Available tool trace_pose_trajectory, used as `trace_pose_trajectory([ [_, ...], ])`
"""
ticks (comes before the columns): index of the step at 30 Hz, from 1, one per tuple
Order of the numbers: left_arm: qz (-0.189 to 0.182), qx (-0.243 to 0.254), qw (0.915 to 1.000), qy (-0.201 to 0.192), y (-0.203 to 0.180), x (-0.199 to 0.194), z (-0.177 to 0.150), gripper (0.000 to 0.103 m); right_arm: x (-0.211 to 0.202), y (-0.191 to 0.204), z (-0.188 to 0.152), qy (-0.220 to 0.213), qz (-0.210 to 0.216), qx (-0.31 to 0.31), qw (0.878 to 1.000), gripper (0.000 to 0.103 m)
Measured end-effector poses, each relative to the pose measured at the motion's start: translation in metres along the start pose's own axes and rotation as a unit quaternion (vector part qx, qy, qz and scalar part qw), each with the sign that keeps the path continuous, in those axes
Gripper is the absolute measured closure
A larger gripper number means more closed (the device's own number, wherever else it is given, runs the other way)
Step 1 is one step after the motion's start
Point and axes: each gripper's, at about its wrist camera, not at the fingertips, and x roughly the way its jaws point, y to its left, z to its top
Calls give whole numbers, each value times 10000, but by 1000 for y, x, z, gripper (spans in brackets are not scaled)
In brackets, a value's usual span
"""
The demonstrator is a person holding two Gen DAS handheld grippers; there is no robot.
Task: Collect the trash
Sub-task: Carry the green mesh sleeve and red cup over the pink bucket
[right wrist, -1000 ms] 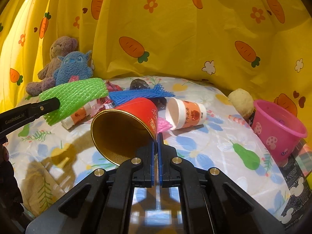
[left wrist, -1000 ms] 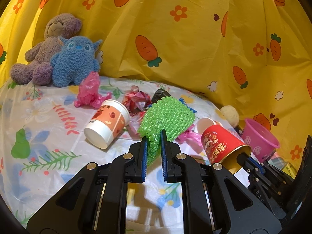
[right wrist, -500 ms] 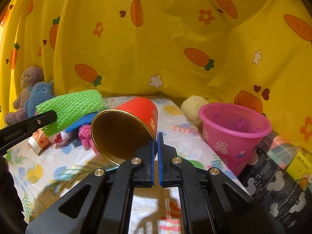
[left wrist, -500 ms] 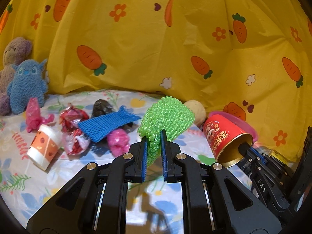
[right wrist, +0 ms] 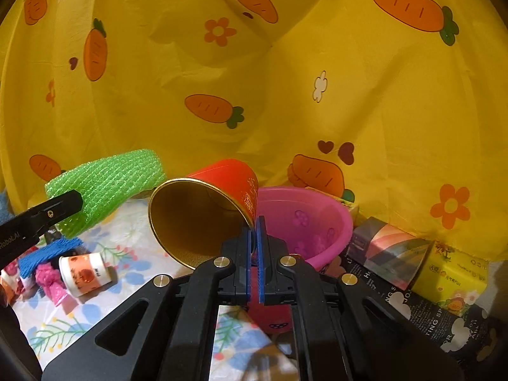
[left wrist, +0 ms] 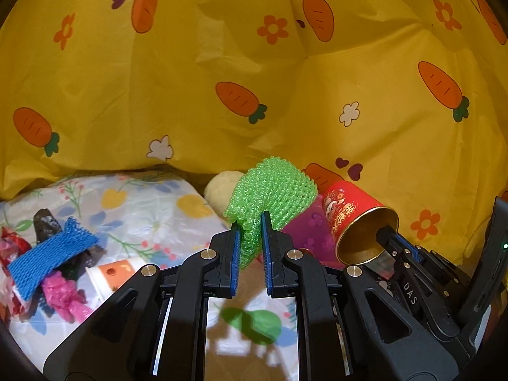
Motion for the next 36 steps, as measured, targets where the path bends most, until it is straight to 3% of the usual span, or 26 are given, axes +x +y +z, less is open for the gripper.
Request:
trace_pose_trajectory([
  [14,-311,193,9984,435,-28,93,3,92,54,-25,10,296,-486,30,9984,99],
  [36,-652,209,9926,1005,-41,145,-13,91,88,-42,6,608,-577,131,9964,99],
])
